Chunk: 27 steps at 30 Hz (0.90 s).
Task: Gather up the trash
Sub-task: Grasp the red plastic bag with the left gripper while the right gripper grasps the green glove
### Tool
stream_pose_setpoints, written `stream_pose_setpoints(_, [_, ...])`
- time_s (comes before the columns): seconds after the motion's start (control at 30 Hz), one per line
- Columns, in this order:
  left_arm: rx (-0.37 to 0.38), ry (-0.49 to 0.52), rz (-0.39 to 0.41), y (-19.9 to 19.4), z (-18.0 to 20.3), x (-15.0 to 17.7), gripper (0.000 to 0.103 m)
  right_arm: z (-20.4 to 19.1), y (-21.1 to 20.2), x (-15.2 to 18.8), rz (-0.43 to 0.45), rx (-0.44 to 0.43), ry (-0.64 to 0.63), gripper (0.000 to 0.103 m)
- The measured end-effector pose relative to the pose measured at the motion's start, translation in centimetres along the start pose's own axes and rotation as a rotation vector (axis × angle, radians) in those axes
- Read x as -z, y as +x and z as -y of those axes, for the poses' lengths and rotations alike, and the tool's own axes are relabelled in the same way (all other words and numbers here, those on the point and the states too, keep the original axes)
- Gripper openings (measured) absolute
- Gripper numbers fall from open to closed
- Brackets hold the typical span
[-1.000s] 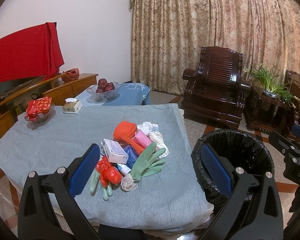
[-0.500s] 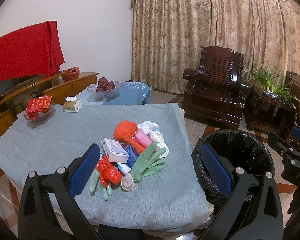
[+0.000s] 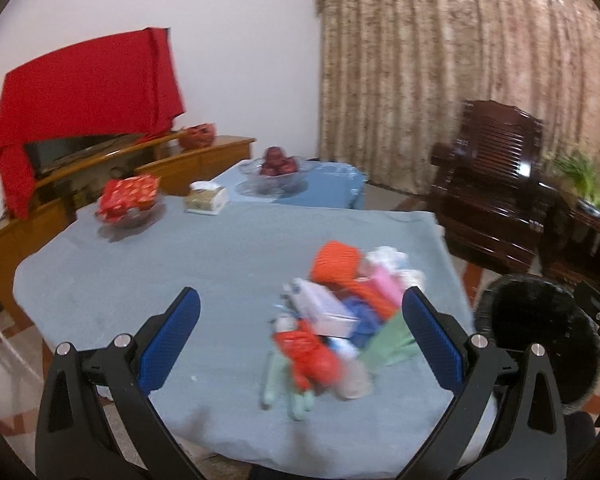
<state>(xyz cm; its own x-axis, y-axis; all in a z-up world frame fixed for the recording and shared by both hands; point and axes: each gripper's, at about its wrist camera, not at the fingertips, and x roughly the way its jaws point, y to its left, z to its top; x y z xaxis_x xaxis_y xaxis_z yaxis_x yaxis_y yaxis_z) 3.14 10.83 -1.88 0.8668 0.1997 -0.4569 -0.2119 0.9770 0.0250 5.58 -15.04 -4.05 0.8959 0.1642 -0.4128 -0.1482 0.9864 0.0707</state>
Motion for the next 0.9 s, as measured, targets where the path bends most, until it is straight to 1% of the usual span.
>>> stream_pose_setpoints(0.1, [-0.018, -0.001, -0.008, 1.3, -1.7, 0.9, 0.098, -1.7, 2.1, 0.9, -0.018, -0.036, -0.012, 0.094])
stream_pose_setpoints(0.17, [-0.029, 0.009, -0.03, 2.2, -2.5, 1.8, 0.098, -3.3, 4.1, 1.8, -0.05, -0.062, -0.025, 0.089])
stream_pose_setpoints(0.3, [-0.048, 0.021, -0.067, 3.8, -3.4, 3.2, 0.098, -5.9, 7.4, 3.5, -0.111, -0.112, -0.036, 0.085])
stream_pose_setpoints(0.37, [-0.046, 0.016, -0.085, 4.7, -3.9, 3.9, 0.098, -7.0, 9.1, 4.2, -0.144, -0.13, -0.046, 0.081])
stream_pose_setpoints(0.5, [-0.045, 0.003, -0.096, 6.1, -4.5, 4.9, 0.098, -8.8, 11.7, 5.3, -0.199, -0.154, -0.051, 0.08])
stream_pose_setpoints(0.6, [-0.048, 0.014, -0.104, 6.9, -4.6, 5.3, 0.096, -9.7, 13.6, 6.0, -0.239, -0.161, -0.059, 0.08])
stream_pose_setpoints(0.8, [-0.042, 0.001, -0.131, 8.1, -5.1, 5.8, 0.095, -11.1, 16.2, 7.1, -0.29, -0.165, -0.097, 0.08])
stream_pose_setpoints(0.87, [-0.036, 0.0, -0.142, 8.6, -5.3, 6.0, 0.094, -11.3, 16.8, 7.3, -0.31, -0.174, -0.096, 0.074])
stream_pose_setpoints(0.9, [-0.033, 0.001, -0.147, 8.8, -5.2, 6.1, 0.094, -11.4, 17.1, 7.5, -0.323, -0.188, -0.098, 0.065])
